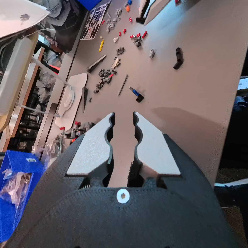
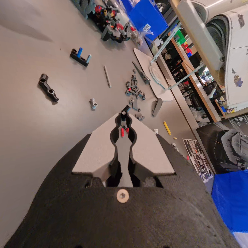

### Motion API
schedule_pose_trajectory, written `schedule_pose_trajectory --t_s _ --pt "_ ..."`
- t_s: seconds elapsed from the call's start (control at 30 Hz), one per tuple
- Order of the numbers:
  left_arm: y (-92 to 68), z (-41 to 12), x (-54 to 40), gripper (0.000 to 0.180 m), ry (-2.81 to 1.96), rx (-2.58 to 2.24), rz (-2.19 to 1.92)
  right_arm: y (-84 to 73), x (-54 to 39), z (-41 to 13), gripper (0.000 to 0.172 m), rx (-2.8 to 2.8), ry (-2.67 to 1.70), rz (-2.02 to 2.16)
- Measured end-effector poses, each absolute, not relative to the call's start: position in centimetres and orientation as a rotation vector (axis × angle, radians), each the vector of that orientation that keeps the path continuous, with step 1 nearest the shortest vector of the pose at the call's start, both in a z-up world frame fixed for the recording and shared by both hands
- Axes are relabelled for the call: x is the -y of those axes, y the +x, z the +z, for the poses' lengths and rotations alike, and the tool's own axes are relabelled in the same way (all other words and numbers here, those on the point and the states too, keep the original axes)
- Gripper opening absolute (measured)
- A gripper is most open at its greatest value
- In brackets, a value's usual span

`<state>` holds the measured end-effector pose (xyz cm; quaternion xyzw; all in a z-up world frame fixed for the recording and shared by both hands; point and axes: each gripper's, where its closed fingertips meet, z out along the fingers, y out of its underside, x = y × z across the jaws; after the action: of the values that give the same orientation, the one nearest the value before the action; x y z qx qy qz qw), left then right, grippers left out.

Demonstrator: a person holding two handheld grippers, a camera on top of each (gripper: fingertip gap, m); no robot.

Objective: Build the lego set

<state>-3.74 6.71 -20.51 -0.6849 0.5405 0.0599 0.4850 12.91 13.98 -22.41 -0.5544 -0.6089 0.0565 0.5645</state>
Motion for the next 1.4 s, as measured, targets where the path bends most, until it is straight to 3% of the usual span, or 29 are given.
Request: schedule_pose_trajectory --t_s 0.03,0.67,1.4 --pt "-3.5 -20.5 -7.0 0.025 -1.653 -1.33 0.131 12.9 -14.0 -22.7 0.004 1.447 -1.305 0.122" --pt "-0.2 -21.3 -8.7 0.024 -1.405 -1.704 -0.042 9.5 -11.5 -23.8 0.004 1.658 -1.479 0.314" --pt "-0.4 -25.0 -10.2 0.039 -1.509 -1.641 -0.129 5.7 -10.7 -26.4 0.004 2.161 -1.63 0.445"
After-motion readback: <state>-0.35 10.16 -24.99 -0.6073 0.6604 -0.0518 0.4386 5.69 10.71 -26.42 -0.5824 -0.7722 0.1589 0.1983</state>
